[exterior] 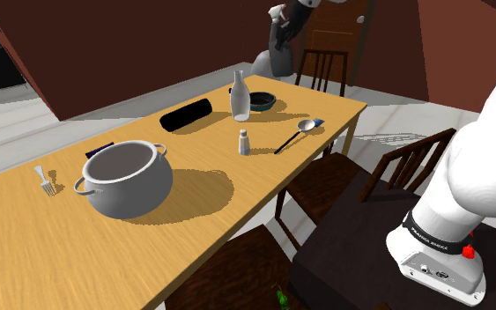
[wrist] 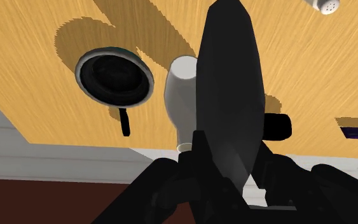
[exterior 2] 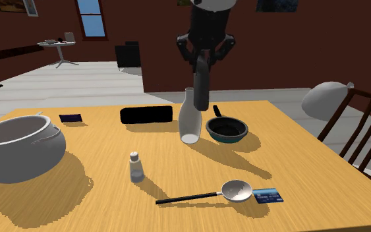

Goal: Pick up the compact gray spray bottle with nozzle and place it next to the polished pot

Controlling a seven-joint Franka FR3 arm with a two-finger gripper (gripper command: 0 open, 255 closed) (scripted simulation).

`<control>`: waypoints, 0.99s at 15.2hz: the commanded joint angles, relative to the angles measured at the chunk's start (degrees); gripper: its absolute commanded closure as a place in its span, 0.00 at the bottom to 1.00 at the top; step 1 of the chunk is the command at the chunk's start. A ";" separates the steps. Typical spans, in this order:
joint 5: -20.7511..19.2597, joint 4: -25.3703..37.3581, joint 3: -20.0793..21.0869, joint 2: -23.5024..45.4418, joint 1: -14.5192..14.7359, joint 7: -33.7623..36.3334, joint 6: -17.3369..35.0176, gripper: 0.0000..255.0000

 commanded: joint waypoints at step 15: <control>-7.87 6.38 5.94 2.17 6.26 16.68 -2.20 1.00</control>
